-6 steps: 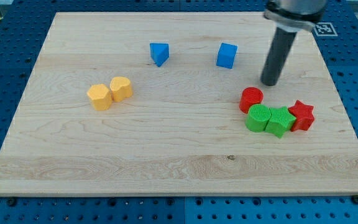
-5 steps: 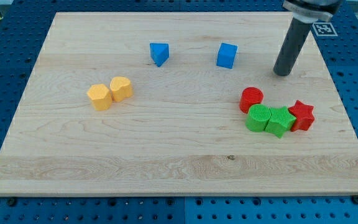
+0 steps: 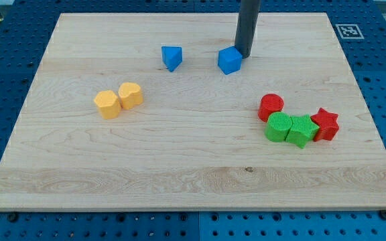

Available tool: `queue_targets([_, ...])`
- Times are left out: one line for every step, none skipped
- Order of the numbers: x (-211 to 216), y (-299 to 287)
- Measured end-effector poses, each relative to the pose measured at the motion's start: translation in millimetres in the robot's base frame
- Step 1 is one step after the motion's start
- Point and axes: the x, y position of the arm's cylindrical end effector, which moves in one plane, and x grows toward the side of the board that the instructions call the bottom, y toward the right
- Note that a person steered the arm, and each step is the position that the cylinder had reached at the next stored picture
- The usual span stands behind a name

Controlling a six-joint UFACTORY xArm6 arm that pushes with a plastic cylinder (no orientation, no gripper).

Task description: Move the blue cube to the center

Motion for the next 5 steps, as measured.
queue_targets([0.4,-0.2])
queue_targets([9.8,-9.1])
queue_targets([23.8,-27.4])
queue_targets([31.4,-48.5])
queue_targets([36.8,-66.2])
